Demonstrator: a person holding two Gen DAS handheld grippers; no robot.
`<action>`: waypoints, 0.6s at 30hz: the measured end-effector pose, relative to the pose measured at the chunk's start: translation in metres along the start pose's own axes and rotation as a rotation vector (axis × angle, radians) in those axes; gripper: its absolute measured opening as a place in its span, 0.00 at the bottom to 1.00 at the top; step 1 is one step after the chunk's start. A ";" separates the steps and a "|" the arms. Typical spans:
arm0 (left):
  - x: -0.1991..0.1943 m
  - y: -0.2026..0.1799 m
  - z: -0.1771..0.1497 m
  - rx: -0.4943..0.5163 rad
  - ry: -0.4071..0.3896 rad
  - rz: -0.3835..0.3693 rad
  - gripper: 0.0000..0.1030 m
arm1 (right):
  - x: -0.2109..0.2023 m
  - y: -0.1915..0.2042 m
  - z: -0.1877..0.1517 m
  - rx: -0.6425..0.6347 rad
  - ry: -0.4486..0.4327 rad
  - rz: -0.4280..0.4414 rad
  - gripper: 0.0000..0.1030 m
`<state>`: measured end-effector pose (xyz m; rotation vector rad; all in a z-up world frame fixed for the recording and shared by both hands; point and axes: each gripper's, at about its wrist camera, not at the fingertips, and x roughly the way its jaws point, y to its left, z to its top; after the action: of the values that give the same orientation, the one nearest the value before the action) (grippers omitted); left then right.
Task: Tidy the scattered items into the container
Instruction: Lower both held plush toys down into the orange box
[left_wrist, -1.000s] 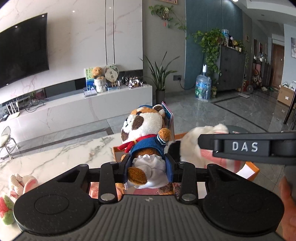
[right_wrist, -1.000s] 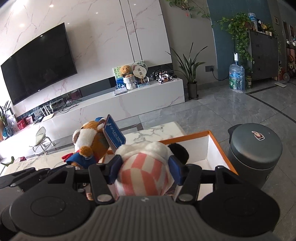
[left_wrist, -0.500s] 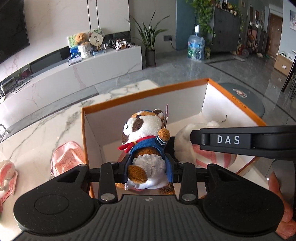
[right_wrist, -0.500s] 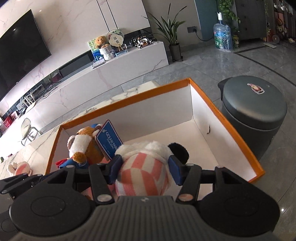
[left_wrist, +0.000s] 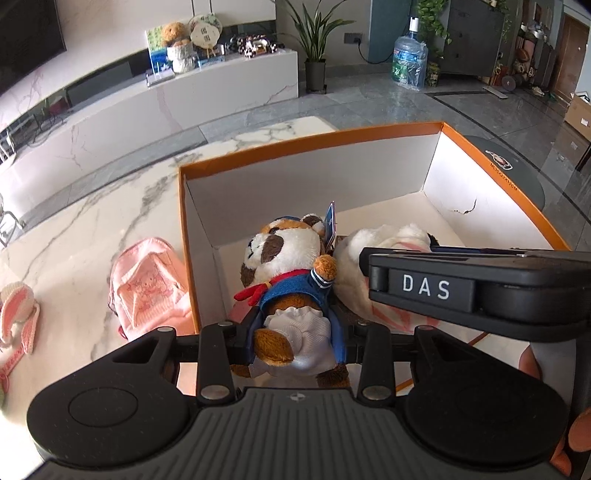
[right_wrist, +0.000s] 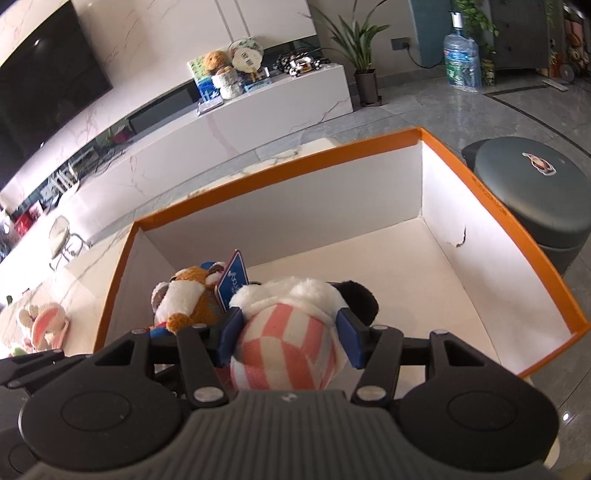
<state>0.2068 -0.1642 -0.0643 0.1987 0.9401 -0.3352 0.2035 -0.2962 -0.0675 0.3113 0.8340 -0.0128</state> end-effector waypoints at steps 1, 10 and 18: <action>-0.001 0.000 0.000 -0.001 0.004 0.000 0.42 | 0.000 0.001 0.002 -0.014 0.017 0.003 0.58; -0.002 0.001 0.003 -0.039 0.028 -0.025 0.44 | -0.004 0.006 0.007 -0.061 0.117 0.050 0.63; -0.013 0.003 0.000 -0.056 0.007 -0.045 0.46 | -0.012 0.006 0.003 -0.049 0.135 0.051 0.62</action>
<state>0.2013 -0.1587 -0.0536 0.1275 0.9611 -0.3496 0.1987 -0.2930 -0.0556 0.2894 0.9584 0.0774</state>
